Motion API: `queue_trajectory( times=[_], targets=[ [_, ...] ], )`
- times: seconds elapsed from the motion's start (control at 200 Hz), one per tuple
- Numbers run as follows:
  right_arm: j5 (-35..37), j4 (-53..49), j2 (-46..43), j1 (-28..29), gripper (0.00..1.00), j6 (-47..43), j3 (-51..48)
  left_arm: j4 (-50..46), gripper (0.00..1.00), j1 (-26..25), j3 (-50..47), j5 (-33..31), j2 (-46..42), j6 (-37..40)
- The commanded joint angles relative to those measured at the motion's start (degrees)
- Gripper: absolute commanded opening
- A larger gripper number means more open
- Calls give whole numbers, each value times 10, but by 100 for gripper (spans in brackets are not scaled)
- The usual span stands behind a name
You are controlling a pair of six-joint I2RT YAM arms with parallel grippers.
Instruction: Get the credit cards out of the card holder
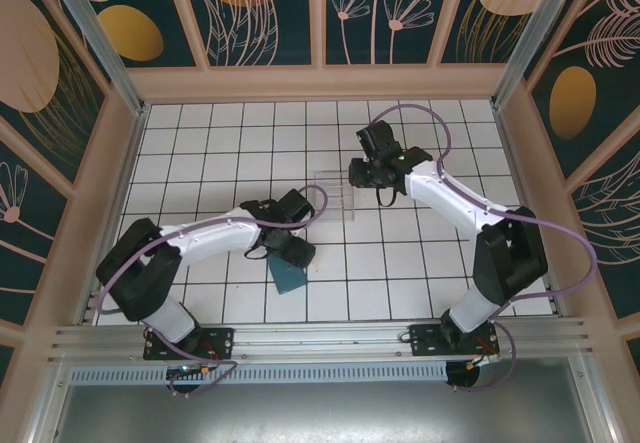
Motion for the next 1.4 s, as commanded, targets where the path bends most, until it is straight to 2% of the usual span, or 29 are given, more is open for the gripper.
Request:
queue_trajectory(
  times=[0.0, 0.13, 0.265, 0.365, 0.445, 0.666, 0.836, 0.916, 1.211, 1.391],
  targets=[
    [-81, 27, -20, -1, 33, -60, -3, -18, 81, 13, 5, -23, -32, -46],
    [-124, 24, -26, 6, 34, -118, 2, -36, 79, 46, -19, -52, -63, -107],
    [-157, 29, -31, 8, 35, -153, -2, -45, 70, 84, -77, -78, -108, -175],
    [-163, 20, -24, 10, 36, -168, 6, -62, 68, 86, -107, -97, -119, -207],
    [-160, 14, -19, 12, 36, -176, 12, -71, 67, 87, -104, -97, -114, -225],
    [-154, 2, -20, 17, 36, -183, 12, -107, 65, 86, -102, -148, -78, -268],
    [-159, 0, -26, 24, 36, -193, 0, -75, 59, 86, -111, -81, -59, -240],
    [-165, 2, -28, 29, 36, -211, -6, -58, 59, 86, -114, -64, -56, -231],
    [-194, 37, -56, 98, 39, -385, -106, -3, 65, 86, -97, -13, -30, -204],
    [-206, 54, -53, 151, 39, -462, -156, 4, 68, 86, -101, -52, -47, -215]
  ],
)
